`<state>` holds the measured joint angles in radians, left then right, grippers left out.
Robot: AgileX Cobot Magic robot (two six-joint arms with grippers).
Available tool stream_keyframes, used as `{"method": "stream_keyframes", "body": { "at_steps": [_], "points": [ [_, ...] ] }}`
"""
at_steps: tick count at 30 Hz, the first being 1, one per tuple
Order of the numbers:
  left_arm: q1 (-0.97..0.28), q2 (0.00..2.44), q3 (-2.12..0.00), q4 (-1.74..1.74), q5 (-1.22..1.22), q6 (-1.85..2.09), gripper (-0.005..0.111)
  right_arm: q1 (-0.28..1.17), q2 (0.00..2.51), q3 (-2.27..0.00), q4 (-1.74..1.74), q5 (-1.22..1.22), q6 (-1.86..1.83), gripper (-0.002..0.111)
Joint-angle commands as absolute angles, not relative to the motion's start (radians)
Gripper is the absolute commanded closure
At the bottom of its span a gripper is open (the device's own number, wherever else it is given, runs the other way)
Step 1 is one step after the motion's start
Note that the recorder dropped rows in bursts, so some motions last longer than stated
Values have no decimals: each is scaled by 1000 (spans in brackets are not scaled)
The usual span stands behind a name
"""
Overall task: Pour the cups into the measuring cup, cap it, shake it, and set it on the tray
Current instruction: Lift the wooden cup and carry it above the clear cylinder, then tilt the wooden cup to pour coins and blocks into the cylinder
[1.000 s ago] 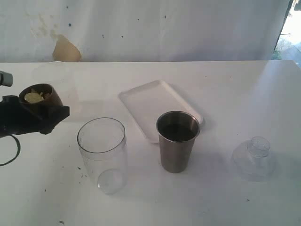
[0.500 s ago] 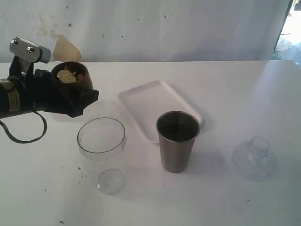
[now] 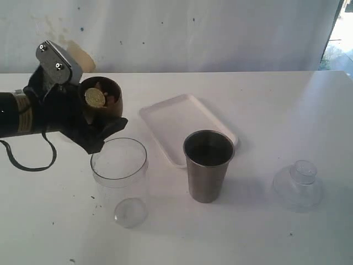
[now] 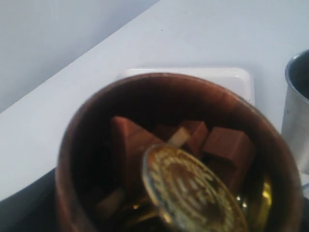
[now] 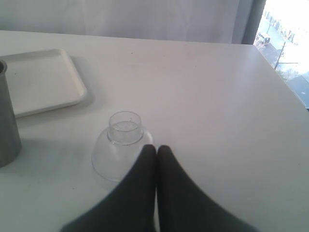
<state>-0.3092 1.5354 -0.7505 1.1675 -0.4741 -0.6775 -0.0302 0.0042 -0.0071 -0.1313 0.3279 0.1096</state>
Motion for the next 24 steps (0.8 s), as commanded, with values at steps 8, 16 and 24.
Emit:
{"method": "stream_keyframes", "body": {
  "at_steps": [8, 16, 24],
  "points": [
    [-313, 1420, -759, 1243, -504, -545, 107, -30, 0, 0, -130, 317, 109, 108],
    [-313, 1415, -759, 1358, -501, -470, 107, -30, 0, 0, -130, 317, 109, 108],
    [-313, 1418, -759, 1361, -501, -295, 107, -30, 0, 0, -130, 317, 109, 108]
  ]
}}
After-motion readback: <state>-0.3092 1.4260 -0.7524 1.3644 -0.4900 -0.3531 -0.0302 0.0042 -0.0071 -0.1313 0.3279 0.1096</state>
